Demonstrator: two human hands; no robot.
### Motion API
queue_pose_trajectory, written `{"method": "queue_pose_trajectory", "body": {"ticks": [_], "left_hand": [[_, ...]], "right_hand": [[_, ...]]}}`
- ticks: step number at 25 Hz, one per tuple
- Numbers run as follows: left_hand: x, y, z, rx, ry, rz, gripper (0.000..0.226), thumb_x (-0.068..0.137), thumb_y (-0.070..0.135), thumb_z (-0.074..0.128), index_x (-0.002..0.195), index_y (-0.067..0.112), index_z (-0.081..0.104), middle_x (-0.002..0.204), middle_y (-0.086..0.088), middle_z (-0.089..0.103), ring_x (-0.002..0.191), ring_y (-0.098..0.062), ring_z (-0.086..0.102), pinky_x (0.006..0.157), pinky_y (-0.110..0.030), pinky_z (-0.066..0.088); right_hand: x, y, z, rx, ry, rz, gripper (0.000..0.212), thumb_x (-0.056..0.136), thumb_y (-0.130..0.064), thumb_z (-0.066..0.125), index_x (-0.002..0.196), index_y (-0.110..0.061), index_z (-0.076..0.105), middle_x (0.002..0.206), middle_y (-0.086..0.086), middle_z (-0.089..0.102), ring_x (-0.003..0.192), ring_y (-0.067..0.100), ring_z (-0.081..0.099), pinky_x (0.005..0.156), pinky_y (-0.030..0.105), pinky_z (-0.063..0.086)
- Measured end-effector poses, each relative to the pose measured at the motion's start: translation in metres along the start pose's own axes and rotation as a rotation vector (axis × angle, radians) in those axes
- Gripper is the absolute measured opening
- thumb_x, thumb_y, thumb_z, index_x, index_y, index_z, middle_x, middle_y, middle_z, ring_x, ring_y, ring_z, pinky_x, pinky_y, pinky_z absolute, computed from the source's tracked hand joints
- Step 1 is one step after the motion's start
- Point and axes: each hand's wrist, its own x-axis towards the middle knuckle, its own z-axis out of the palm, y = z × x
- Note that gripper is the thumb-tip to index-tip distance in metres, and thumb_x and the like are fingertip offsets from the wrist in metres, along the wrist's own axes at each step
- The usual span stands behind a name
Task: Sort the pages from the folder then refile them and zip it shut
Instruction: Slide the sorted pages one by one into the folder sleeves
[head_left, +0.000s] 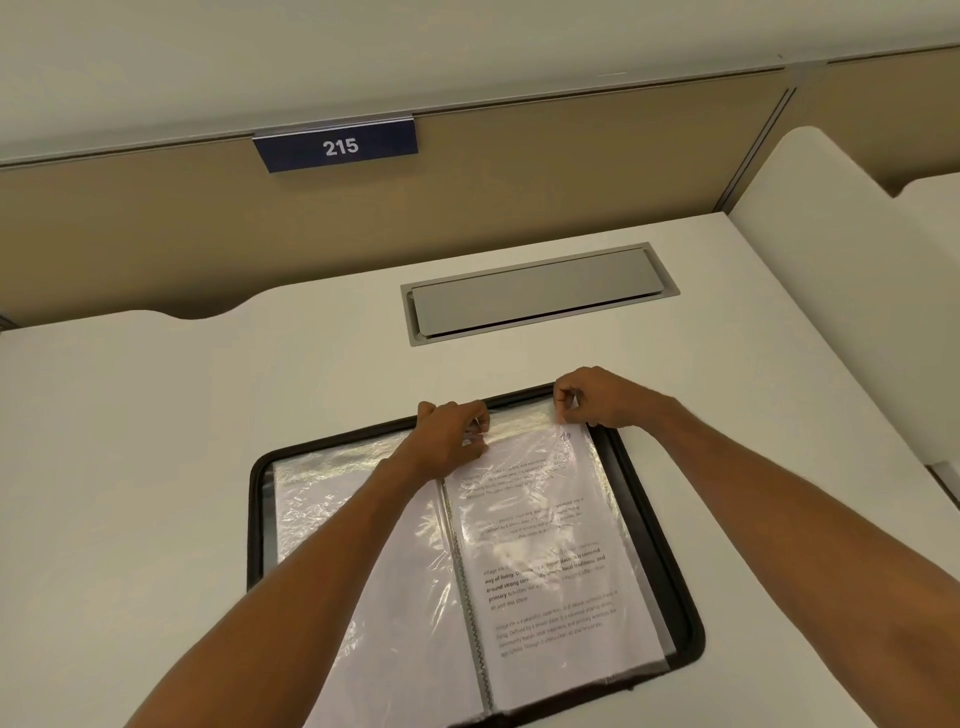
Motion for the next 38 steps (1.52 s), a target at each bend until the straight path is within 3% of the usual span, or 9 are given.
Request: {"method": "queue_pose_trajectory", "body": {"ticks": [3,6,9,11,15,22,29,33,38], "left_hand": [[-0.001,0.004,-0.002,0.055,0.051,0.015,0.028,0.092,0.027,0.073,0.115,0.028,0.058,0.107,0.013,0.065,0.101,-0.011,0.053,0.093,-0.039,0.028],[-0.017,0.002,0.002,0.011,0.267,-0.033,0.031,0.095,0.028,0.071,0.125,0.029,0.062,0.122,0.013,0.06,0.115,-0.009,0.047,0.094,-0.035,0.026],[-0.047,-0.005,0.02,-0.032,0.378,-0.08,0.023,0.1,0.028,0.065,0.122,0.031,0.068,0.125,0.012,0.063,0.122,-0.01,0.049,0.098,-0.033,0.023],[-0.059,-0.009,0.036,0.055,0.344,-0.083,0.029,0.104,0.03,0.057,0.131,0.034,0.067,0.137,0.013,0.06,0.134,-0.01,0.045,0.105,-0.033,0.017],[-0.063,-0.016,0.053,0.185,0.275,-0.078,0.044,0.109,0.03,0.035,0.15,0.031,0.053,0.158,0.014,0.047,0.15,-0.012,0.033,0.117,-0.042,0.014],[-0.072,-0.014,0.052,0.304,0.229,-0.072,0.051,0.111,0.029,0.028,0.161,0.033,0.032,0.168,0.017,0.027,0.159,-0.008,0.01,0.128,-0.05,0.006],[-0.072,-0.014,0.053,0.3,0.219,-0.079,0.051,0.112,0.035,0.022,0.162,0.034,0.03,0.168,0.018,0.027,0.159,-0.007,0.011,0.129,-0.049,0.004],[-0.069,-0.01,0.051,0.312,0.177,-0.103,0.051,0.113,0.033,0.022,0.163,0.033,0.026,0.17,0.015,0.023,0.16,-0.01,0.008,0.128,-0.05,-0.005],[-0.093,0.033,0.065,0.293,0.252,-0.181,0.055,0.112,0.035,0.028,0.165,0.028,0.019,0.174,0.004,0.005,0.161,-0.013,-0.003,0.127,-0.055,-0.01]], "right_hand": [[0.001,0.005,0.006,0.062,0.11,-0.003,0.014,0.086,-0.009,0.079,0.081,-0.018,0.067,0.084,-0.007,0.068,0.067,0.001,0.055,0.069,0.026,0.046],[-0.002,0.018,0.022,0.161,0.279,0.043,0.025,0.08,-0.006,0.083,0.082,-0.025,0.067,0.09,-0.004,0.063,0.074,0.005,0.056,0.073,0.03,0.046],[-0.014,0.008,0.046,0.058,0.642,0.184,0.027,0.084,-0.006,0.074,0.103,-0.022,0.065,0.103,-0.003,0.055,0.092,0.016,0.058,0.079,0.036,0.051],[-0.027,-0.029,0.082,0.013,0.844,0.152,0.029,0.093,-0.013,0.064,0.122,-0.015,0.063,0.12,0.001,0.059,0.111,0.019,0.056,0.095,0.037,0.051],[-0.055,-0.126,0.197,0.024,0.581,-0.058,0.051,0.107,-0.022,0.043,0.157,-0.014,0.036,0.163,0.003,0.036,0.152,0.013,0.027,0.126,0.031,0.023],[-0.078,-0.086,0.222,-0.324,0.465,0.142,0.061,0.111,-0.047,0.013,0.164,-0.021,-0.002,0.172,0.0,-0.007,0.157,0.013,-0.014,0.129,0.044,0.006],[-0.113,-0.022,0.194,-0.335,0.509,0.27,0.065,0.109,-0.047,0.019,0.164,-0.02,-0.001,0.173,-0.001,-0.005,0.158,0.015,-0.008,0.129,0.047,0.012],[-0.13,-0.018,0.187,-0.359,0.564,0.353,0.063,0.108,-0.039,0.02,0.163,-0.01,0.015,0.171,0.009,0.011,0.159,0.022,0.008,0.126,0.053,0.02],[-0.144,-0.082,0.229,-0.247,0.571,0.16,0.063,0.109,-0.035,0.029,0.164,-0.013,0.008,0.173,0.004,0.002,0.159,0.019,-0.001,0.129,0.044,0.006]]}}
